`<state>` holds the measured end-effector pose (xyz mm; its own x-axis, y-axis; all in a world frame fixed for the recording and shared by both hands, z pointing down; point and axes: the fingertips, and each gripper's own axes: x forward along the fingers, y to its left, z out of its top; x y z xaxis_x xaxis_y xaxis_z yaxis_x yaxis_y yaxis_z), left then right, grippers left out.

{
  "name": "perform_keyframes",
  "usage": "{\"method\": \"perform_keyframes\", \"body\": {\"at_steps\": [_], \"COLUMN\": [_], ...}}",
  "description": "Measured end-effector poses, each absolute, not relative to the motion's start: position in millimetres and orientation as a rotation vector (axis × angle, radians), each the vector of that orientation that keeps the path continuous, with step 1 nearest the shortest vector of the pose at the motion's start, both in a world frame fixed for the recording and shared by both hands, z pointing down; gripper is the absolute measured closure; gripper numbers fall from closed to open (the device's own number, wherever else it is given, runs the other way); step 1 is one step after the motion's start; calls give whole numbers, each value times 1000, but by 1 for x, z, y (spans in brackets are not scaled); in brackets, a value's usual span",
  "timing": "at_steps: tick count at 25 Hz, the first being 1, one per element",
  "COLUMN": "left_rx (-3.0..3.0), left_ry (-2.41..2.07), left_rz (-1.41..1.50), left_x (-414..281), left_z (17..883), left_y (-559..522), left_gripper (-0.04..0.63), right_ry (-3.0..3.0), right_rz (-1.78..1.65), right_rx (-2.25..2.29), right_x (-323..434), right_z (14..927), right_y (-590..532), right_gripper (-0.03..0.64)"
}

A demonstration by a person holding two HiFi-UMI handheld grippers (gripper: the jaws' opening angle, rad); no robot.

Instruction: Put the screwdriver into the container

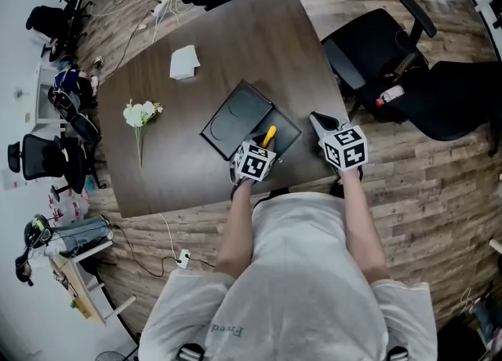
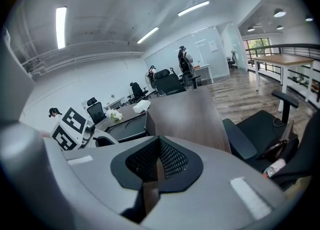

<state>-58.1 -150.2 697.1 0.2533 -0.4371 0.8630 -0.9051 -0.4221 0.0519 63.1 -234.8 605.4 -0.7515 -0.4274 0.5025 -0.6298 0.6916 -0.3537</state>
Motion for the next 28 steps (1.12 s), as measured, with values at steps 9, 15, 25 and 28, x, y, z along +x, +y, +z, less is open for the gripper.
{"method": "perform_keyframes", "body": {"at_steps": [9,15,25,28], "left_rx": [1974,1956,1972,1981], "left_ry": [-1191,-1159,-1144,-1125], "left_rz": [1130,1141,1210,1240], "left_x": [-53,-51,-49,-48], "left_z": [711,720,726,728], "left_y": [-152,-153,-162,-162], "left_gripper": [462,461,460,459], "right_ry": [-2499,-2490,-2481,-2480], "right_rz": [713,719,728,729], "right_rx": [851,889,920,918], "right_x": [72,80,88,87], "right_z": [609,608,609,609], "right_y": [-236,-241,-245,-245], "right_gripper": [615,615,615,615]}}
